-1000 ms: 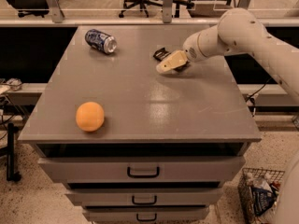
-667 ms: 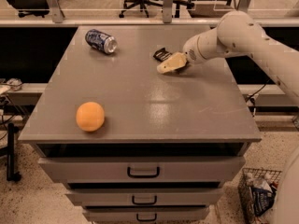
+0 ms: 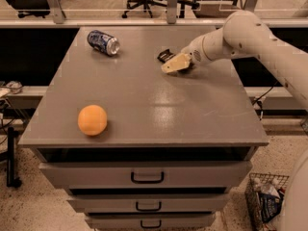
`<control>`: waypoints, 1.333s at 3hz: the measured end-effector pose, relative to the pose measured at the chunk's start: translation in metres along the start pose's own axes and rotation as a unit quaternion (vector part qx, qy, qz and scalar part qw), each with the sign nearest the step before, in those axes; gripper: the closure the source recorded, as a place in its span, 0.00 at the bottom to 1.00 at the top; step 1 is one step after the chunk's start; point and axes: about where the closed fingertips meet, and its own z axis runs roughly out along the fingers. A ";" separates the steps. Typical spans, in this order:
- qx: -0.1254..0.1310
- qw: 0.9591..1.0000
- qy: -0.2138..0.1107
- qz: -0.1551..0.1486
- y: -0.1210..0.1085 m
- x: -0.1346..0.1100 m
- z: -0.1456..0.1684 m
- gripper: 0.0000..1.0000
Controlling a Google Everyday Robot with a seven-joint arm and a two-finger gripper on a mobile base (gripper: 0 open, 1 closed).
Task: Move rxbar chocolate near orange
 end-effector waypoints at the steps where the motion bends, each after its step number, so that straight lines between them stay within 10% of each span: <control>1: 0.000 1.000 0.000 0.000 0.000 -0.002 -0.001 0.87; 4: -0.033 0.999 -0.015 -0.034 0.030 -0.032 -0.030 1.00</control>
Offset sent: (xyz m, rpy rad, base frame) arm -0.0305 0.0322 0.0371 0.0462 -0.0257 0.1017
